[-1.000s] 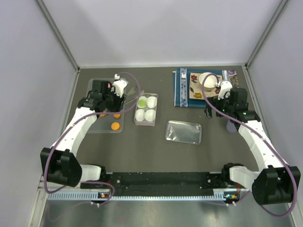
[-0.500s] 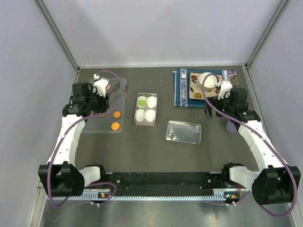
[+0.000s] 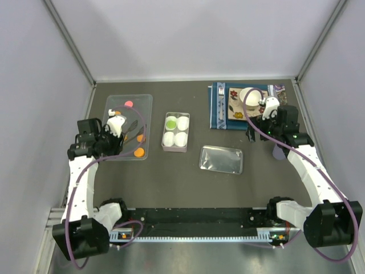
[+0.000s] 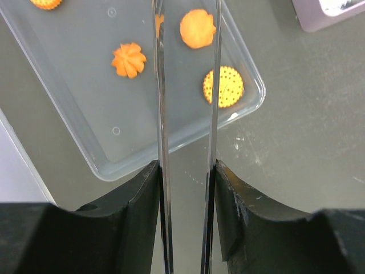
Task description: Pack the cookies
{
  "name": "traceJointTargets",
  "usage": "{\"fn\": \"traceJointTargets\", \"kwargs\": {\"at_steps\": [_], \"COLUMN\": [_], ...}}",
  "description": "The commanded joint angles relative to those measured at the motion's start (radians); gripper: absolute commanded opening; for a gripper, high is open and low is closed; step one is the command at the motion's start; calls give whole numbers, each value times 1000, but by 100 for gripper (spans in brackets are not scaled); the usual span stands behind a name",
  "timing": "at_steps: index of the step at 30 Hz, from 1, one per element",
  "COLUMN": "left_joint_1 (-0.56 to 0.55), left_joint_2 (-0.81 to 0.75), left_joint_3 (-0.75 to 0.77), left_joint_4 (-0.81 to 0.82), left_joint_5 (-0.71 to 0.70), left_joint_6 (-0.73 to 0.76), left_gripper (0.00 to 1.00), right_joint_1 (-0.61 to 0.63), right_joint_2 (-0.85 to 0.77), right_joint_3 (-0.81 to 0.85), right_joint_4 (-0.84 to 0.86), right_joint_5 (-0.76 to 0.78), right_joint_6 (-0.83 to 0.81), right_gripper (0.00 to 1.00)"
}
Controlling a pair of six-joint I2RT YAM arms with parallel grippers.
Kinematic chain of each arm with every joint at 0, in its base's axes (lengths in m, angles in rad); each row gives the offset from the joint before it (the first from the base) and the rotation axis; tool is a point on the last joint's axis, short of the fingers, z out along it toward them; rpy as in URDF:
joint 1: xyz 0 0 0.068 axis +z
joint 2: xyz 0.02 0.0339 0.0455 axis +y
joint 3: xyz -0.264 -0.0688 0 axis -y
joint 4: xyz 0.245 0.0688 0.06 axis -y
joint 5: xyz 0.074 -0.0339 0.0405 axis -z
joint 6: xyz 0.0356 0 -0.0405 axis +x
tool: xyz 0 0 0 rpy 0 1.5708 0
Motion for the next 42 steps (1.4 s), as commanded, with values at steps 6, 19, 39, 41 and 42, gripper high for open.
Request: {"fn": "traceJointTargets", "kwargs": {"at_steps": [6, 19, 39, 41, 42], "left_joint_1": [49, 84, 84, 84, 84], "left_joint_2": [-59, -60, 21, 36, 40], "left_joint_3": [-60, -113, -134, -133, -131], "left_joint_4": [-28, -22, 50, 60, 64], "left_joint_5": [24, 36, 28, 27, 27], "left_joint_6": [96, 122, 117, 117, 117], "left_gripper": [45, 46, 47, 47, 47], "right_joint_1": [19, 18, 18, 16, 18], "right_joint_2": [-7, -4, -9, -9, -9], "right_joint_3": [50, 52, 50, 50, 50], "right_joint_4": [21, 18, 20, 20, 18], "right_joint_5": [-12, -15, -6, -4, -6], "right_joint_6": [-11, -10, -14, -13, -14], "right_gripper": [99, 99, 99, 99, 99]}}
